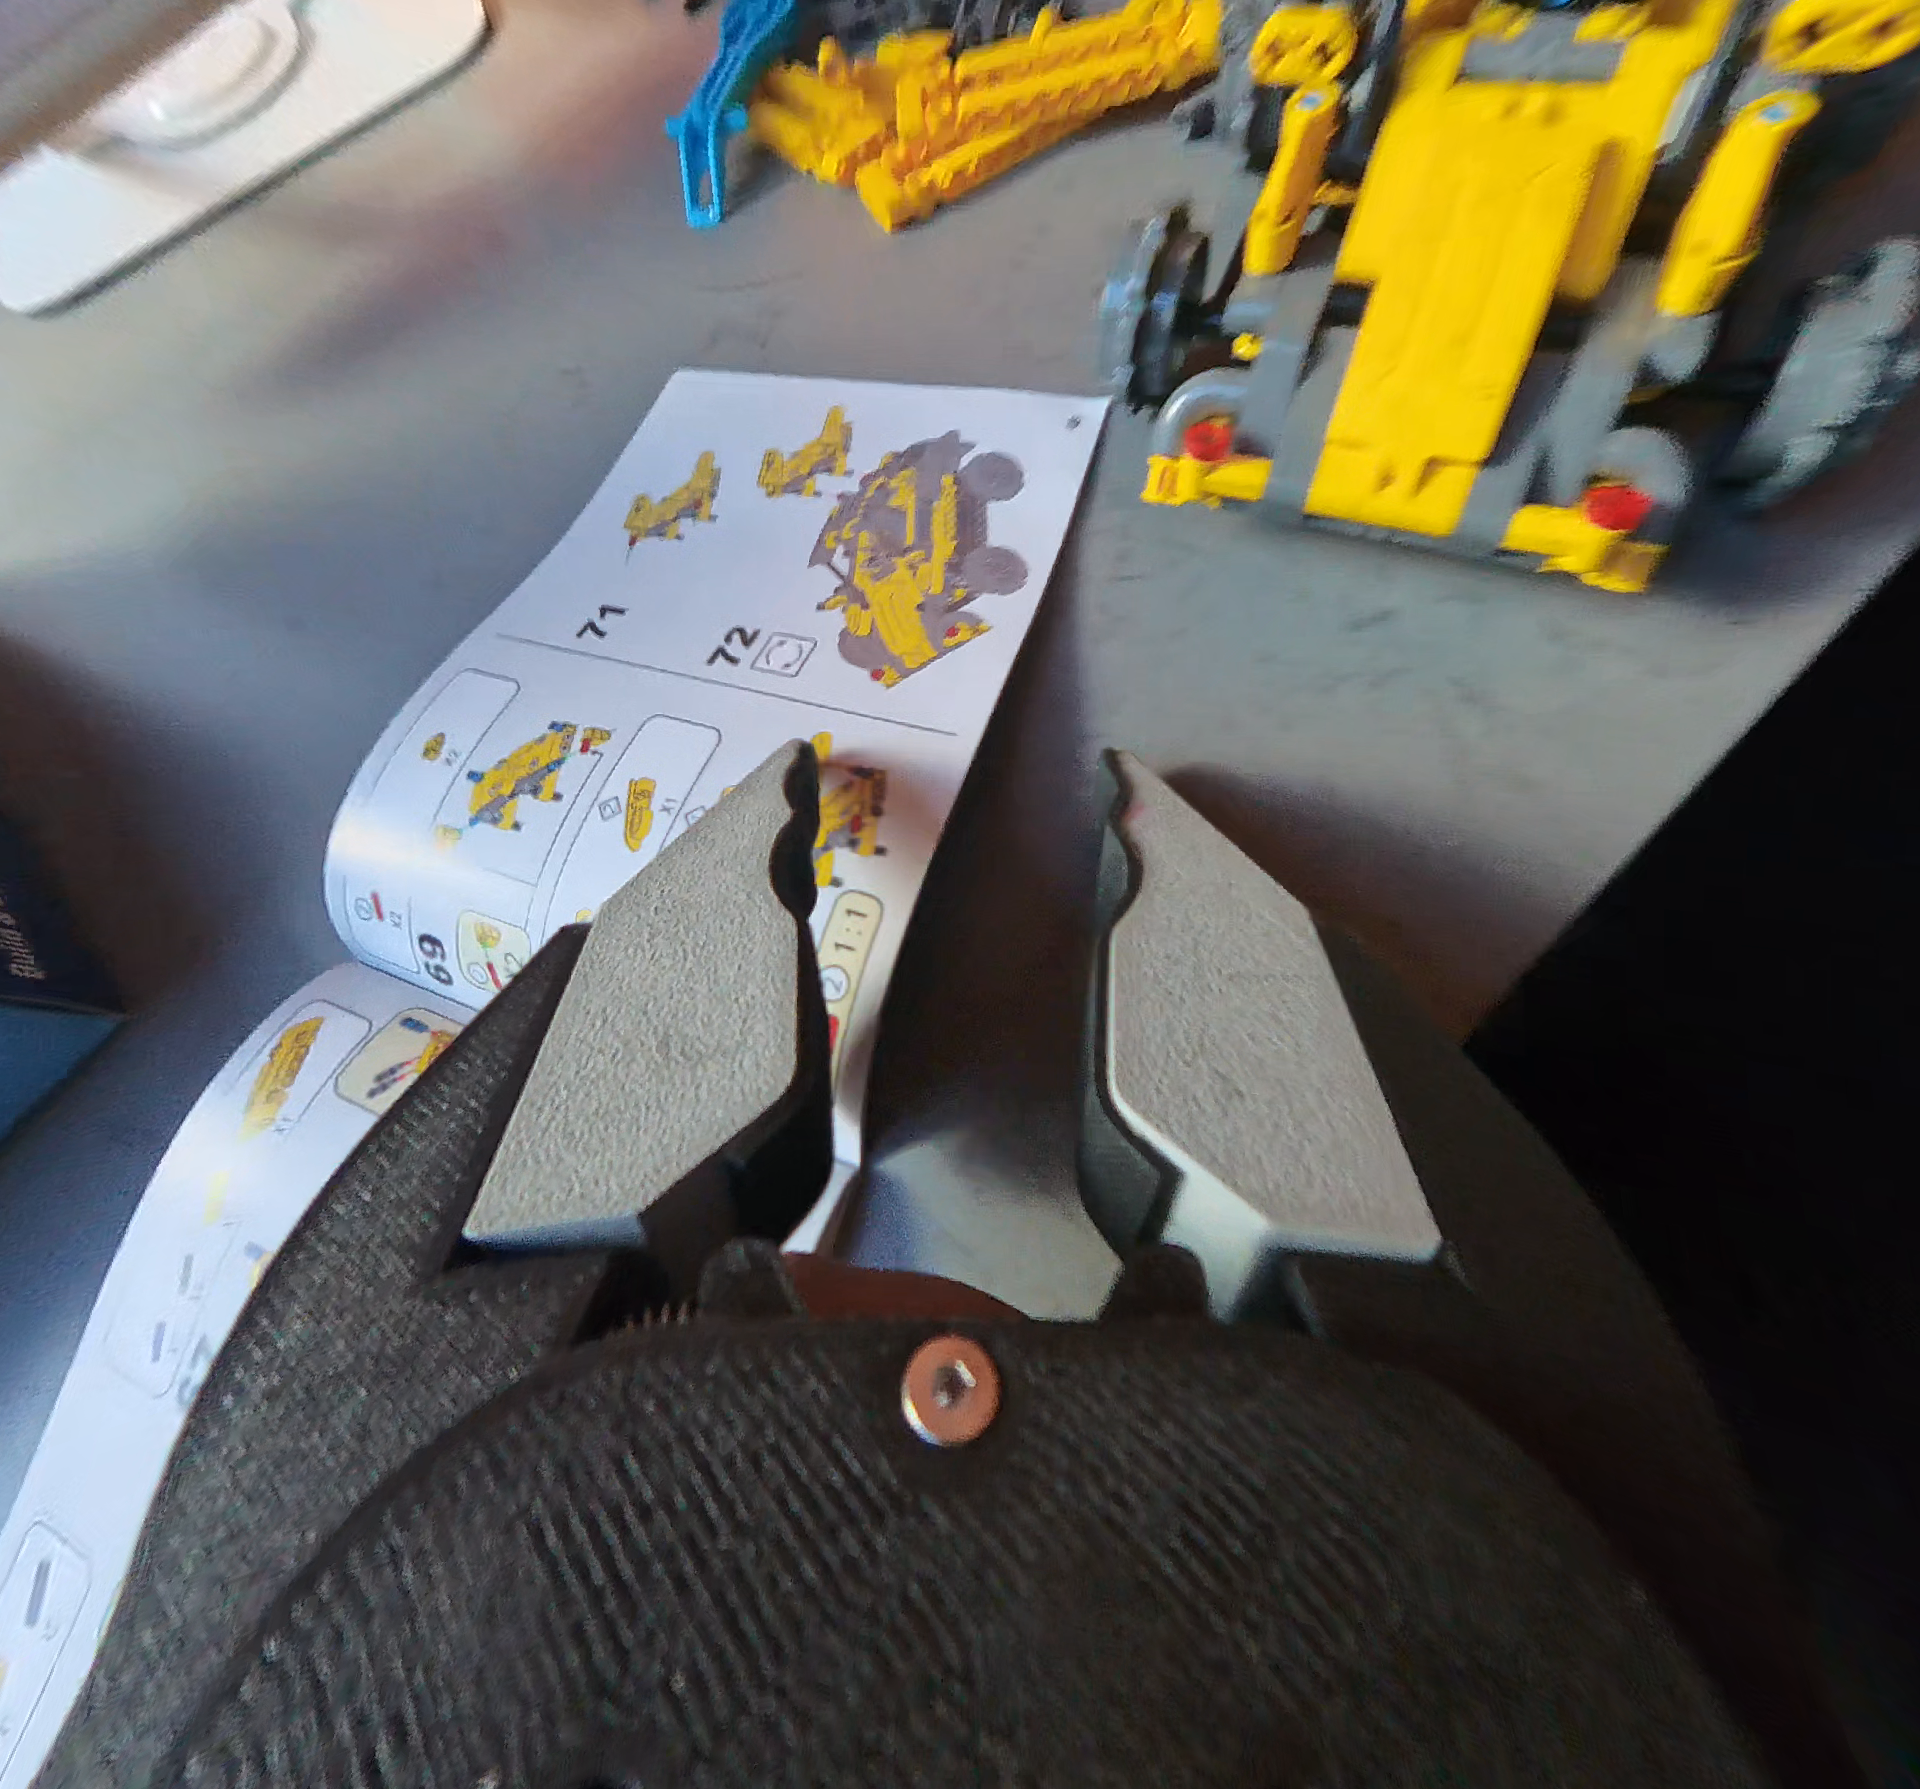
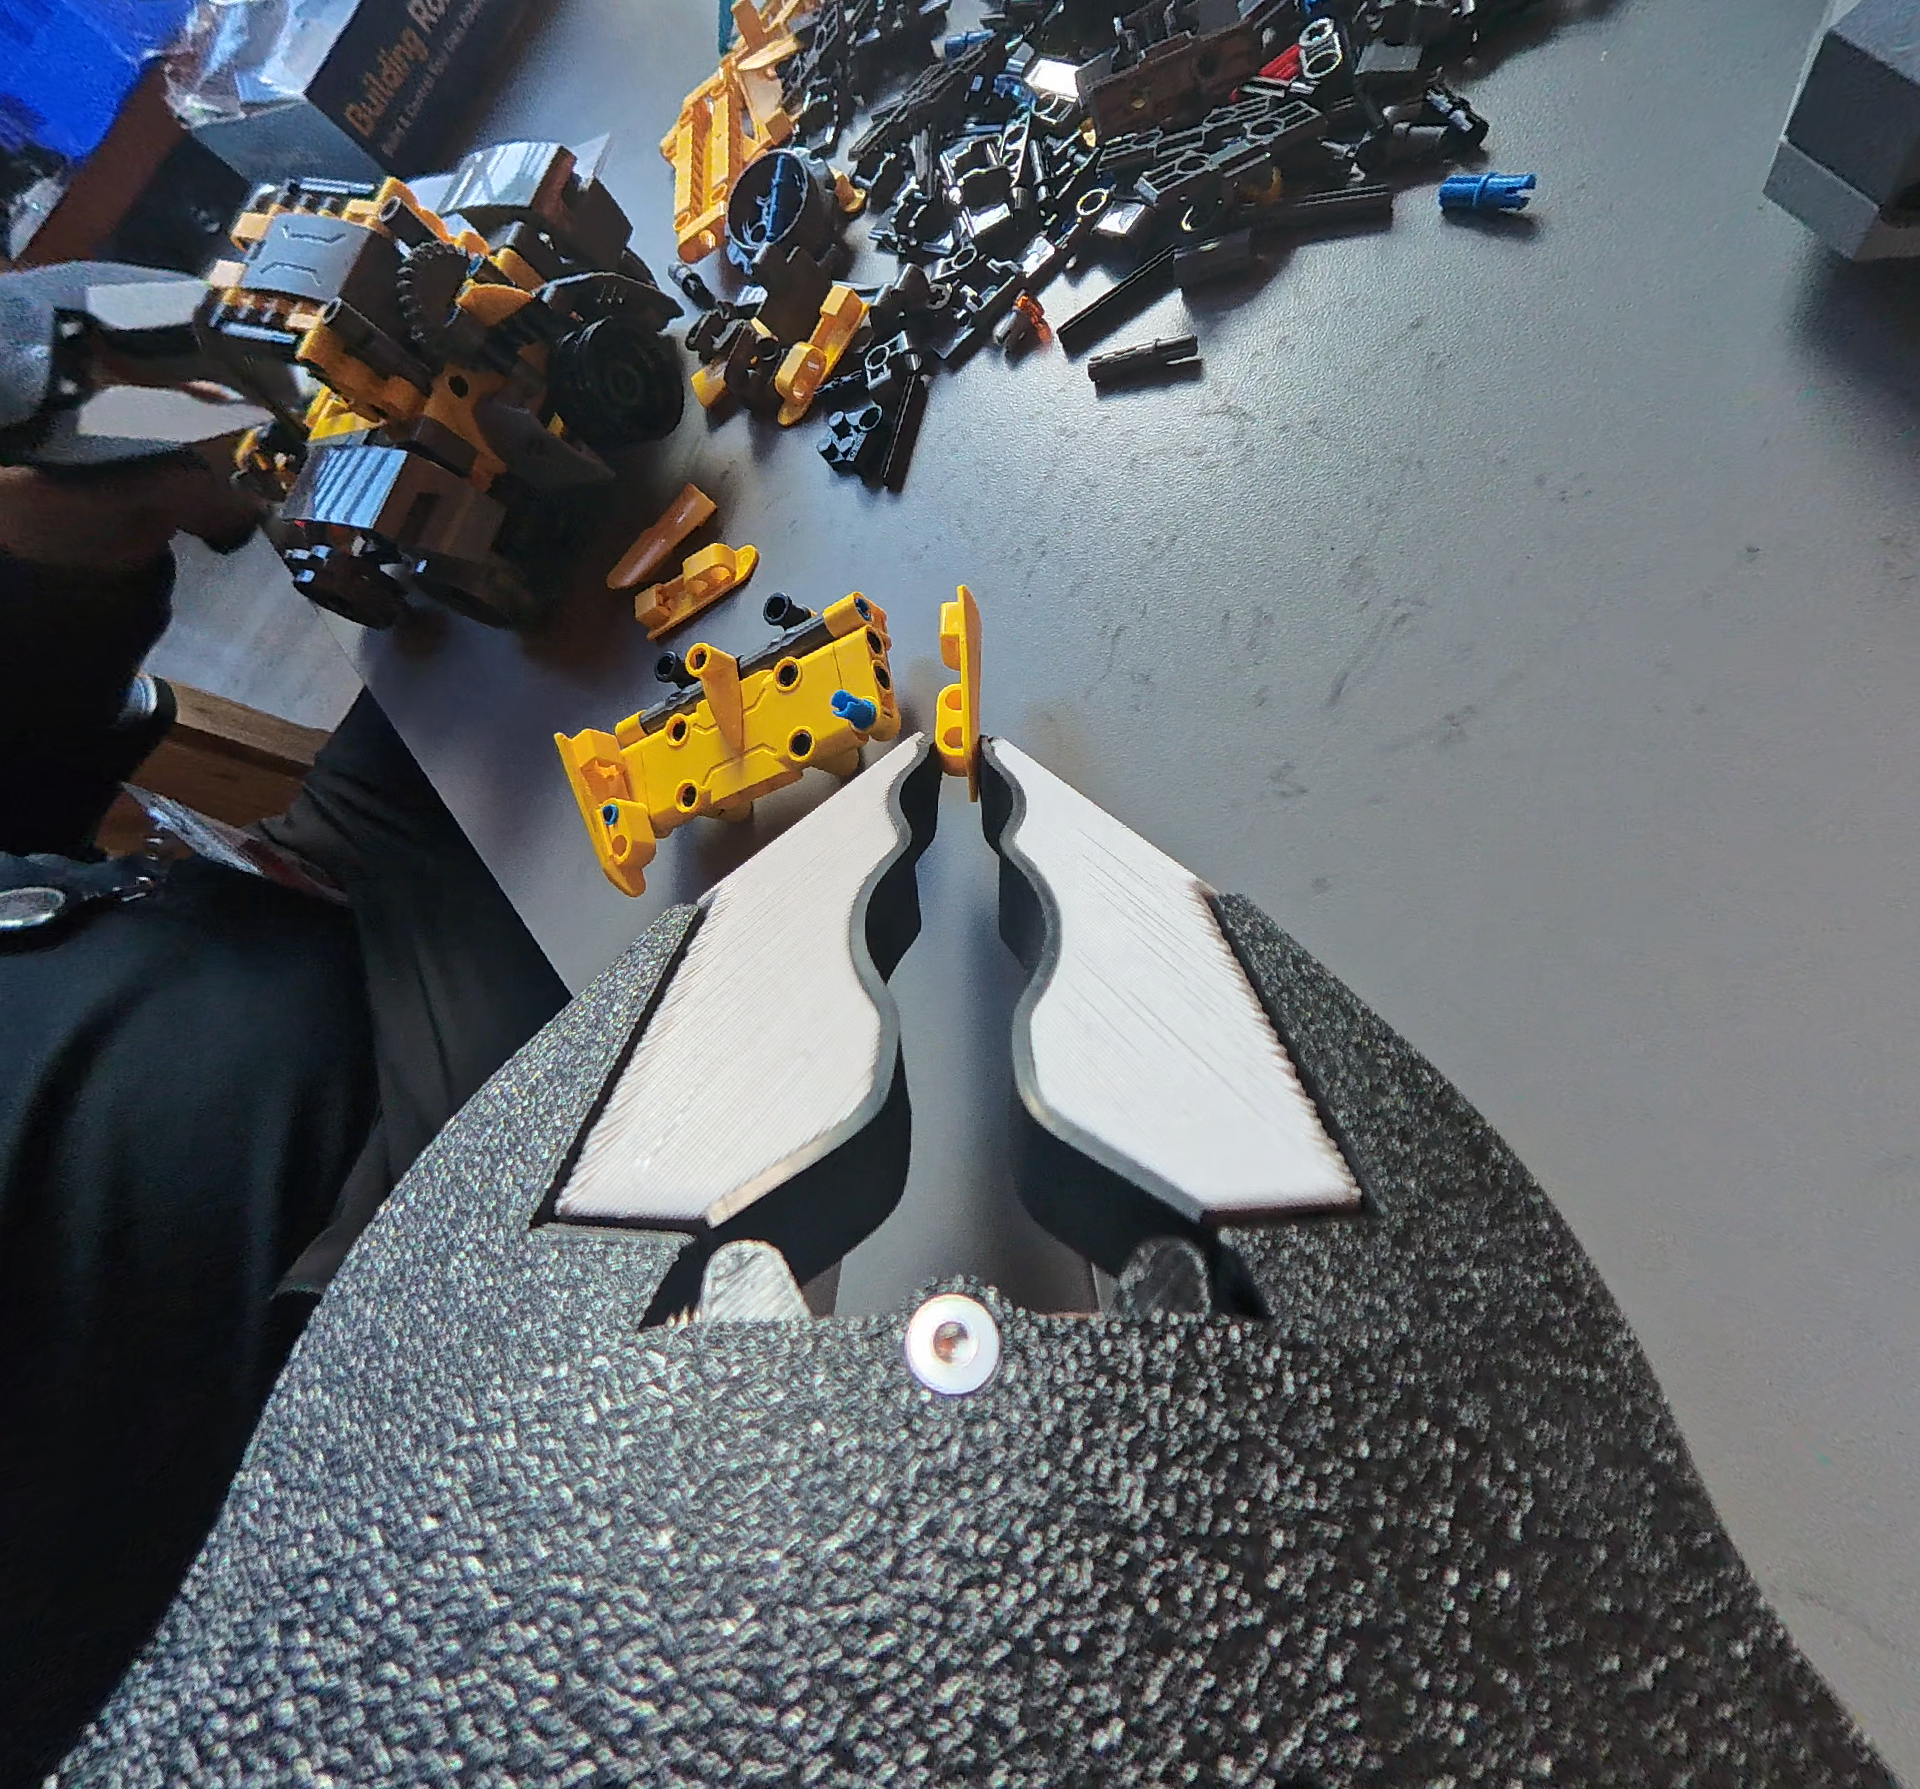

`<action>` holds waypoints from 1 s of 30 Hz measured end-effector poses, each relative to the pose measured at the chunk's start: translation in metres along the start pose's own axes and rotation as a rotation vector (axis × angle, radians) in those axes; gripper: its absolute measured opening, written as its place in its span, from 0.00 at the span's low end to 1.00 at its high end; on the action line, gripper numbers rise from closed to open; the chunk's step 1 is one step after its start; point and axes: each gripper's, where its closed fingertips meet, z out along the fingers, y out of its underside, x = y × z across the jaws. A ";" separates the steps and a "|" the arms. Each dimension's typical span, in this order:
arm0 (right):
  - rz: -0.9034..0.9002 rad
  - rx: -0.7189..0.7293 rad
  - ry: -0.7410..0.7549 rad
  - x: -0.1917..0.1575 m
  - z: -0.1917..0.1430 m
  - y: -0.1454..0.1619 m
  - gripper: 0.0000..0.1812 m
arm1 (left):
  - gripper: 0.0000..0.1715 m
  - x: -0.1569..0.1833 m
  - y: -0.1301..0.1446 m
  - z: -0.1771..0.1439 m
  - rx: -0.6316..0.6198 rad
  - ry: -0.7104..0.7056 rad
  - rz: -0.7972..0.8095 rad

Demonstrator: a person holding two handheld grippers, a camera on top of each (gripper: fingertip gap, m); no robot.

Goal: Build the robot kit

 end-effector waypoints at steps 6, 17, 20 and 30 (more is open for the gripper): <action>0.003 0.001 -0.004 0.000 0.000 0.000 0.04 | 0.22 -0.024 -0.019 0.002 0.051 0.021 -0.166; 0.002 0.003 -0.004 -0.001 0.000 0.000 0.04 | 0.48 0.108 -0.108 0.004 0.163 0.501 0.052; 0.005 0.004 -0.005 -0.001 0.000 0.000 0.04 | 0.49 0.100 -0.106 0.033 0.061 0.395 0.159; -0.005 0.008 0.008 0.000 0.000 0.000 0.04 | 0.49 0.094 -0.093 0.040 0.014 0.362 0.210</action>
